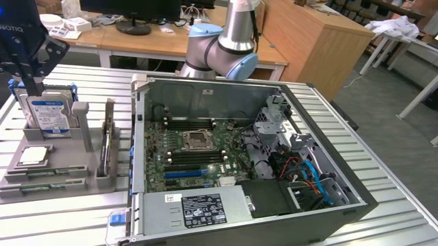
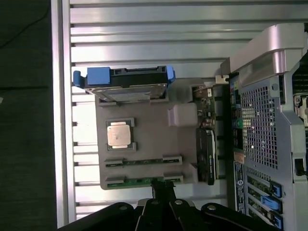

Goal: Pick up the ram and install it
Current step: 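Pick up the ram and move it above insertion slot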

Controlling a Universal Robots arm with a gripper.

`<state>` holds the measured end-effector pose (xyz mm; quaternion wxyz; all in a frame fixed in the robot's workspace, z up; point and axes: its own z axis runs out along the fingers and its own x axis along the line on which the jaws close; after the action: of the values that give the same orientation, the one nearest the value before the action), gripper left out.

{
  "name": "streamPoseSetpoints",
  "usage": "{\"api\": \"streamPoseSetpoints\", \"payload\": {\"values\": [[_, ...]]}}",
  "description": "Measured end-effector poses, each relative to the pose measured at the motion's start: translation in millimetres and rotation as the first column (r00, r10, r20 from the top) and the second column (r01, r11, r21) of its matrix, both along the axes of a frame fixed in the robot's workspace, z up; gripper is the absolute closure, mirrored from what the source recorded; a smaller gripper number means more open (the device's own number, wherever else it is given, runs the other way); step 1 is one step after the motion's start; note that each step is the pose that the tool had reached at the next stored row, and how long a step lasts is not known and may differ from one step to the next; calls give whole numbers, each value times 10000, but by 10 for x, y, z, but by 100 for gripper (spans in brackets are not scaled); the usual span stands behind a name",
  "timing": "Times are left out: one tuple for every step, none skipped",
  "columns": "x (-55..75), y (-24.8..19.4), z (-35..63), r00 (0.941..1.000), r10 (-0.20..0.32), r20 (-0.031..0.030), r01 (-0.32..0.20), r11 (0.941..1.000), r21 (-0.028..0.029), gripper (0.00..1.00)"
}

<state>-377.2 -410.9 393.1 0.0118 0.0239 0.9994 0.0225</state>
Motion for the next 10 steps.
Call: {"api": "streamPoseSetpoints", "payload": {"values": [[0,0,0,9999,109,-1,-109,9999,1,89],[0,0,1,9997,228,-1,-228,9997,2,89],[0,0,0,9994,353,-1,-353,9994,3,89],[0,0,0,9988,488,0,-488,9988,3,89],[0,0,0,9981,624,0,-624,9981,3,89],[0,0,0,9971,759,1,-759,9971,3,89],[0,0,0,9961,888,0,-888,9961,4,89],[0,0,0,9949,1010,0,-1010,9949,7,89],[0,0,0,9937,1118,0,-1118,9937,10,89],[-1,0,0,9925,1226,1,-1226,9925,13,89]]}}
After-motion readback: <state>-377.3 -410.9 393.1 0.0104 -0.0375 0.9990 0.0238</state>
